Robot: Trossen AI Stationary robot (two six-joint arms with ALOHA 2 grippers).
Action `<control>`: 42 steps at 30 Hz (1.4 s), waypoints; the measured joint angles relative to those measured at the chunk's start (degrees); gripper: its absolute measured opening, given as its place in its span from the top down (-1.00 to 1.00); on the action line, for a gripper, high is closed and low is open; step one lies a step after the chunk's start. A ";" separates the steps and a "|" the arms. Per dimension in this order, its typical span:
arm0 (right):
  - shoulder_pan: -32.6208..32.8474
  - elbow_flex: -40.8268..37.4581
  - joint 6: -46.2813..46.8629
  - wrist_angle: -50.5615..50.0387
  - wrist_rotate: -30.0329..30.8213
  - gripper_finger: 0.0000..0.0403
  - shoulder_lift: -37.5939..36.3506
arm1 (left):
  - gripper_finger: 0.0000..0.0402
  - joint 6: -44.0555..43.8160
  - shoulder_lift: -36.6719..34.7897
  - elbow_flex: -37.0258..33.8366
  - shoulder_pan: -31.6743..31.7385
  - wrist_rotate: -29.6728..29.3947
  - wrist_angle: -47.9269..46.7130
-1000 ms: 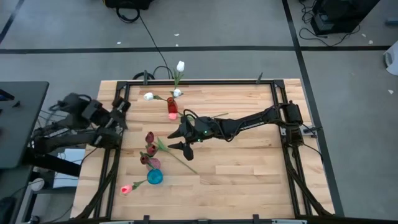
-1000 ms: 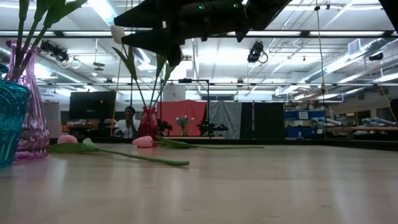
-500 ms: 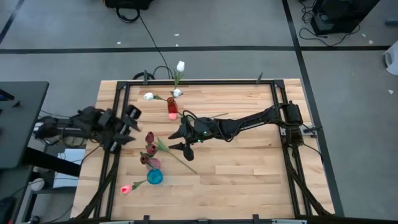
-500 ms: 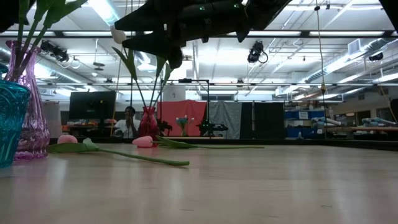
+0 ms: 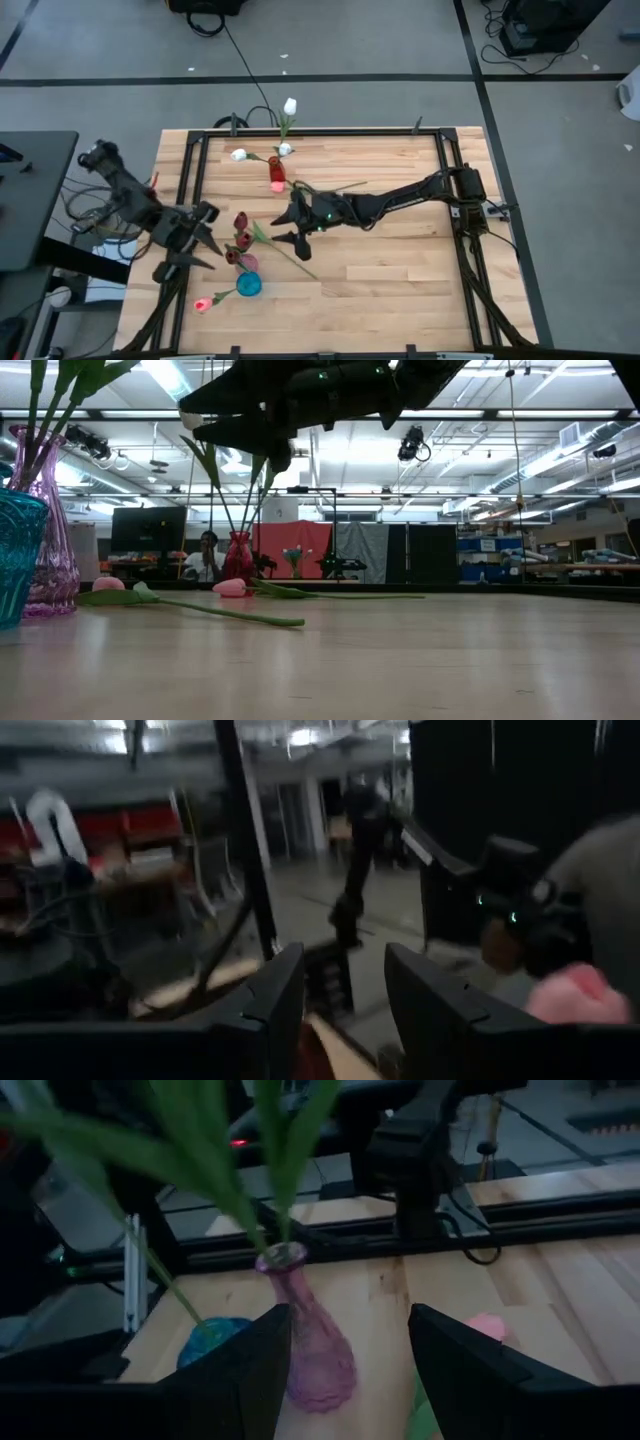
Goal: Sort flowers into vase by color
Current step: Move the pink vase to the top right of the table
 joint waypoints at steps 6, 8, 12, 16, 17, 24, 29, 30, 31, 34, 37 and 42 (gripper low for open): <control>3.78 0.96 -4.11 7.00 5.42 -0.07 5.92 | 0.27 -3.87 -1.82 5.55 -5.99 -12.09 -15.19; 3.73 2.91 -3.92 7.20 5.38 -0.07 7.48 | 0.27 -5.05 -3.27 5.67 -6.90 -13.80 -16.22; 3.60 8.37 -3.41 6.78 3.85 -0.07 11.57 | 0.27 -7.79 -6.38 5.76 -7.43 -17.07 -21.37; 3.78 14.27 -3.85 3.29 3.38 -0.07 16.16 | 0.27 -12.04 -9.25 5.74 -7.45 -21.21 -26.53; 3.79 15.76 -4.12 2.78 3.37 -0.08 17.06 | 0.27 -13.13 -9.66 5.74 -7.45 -22.22 -27.73; 3.38 25.04 -6.57 -1.91 3.34 -0.23 23.95 | 0.27 -29.51 -10.31 5.63 -7.45 -24.51 -41.93; 2.76 27.36 -5.17 -1.14 -1.46 -0.45 24.98 | 0.27 -37.73 -9.83 5.63 -7.43 -24.49 -49.47; 2.70 27.45 -5.16 -1.12 -2.58 -0.48 25.03 | 0.27 -38.94 -9.89 5.63 -7.43 -24.49 -50.48; 2.68 27.45 -5.16 -1.29 -2.97 -0.51 25.08 | 0.27 -40.17 -9.94 5.65 -7.43 -24.51 -51.43; 2.64 27.45 -5.47 -0.15 -2.53 -0.59 25.09 | 0.27 -43.61 -9.86 5.63 -7.43 -24.48 -53.96; 2.68 27.56 -7.26 3.56 -0.81 -0.63 25.79 | 0.27 -46.47 -9.90 5.63 -7.43 -24.44 -55.76; 2.49 27.43 -7.83 4.35 -1.09 -0.61 26.15 | 0.27 -49.32 -9.86 5.63 -7.43 -23.10 -57.28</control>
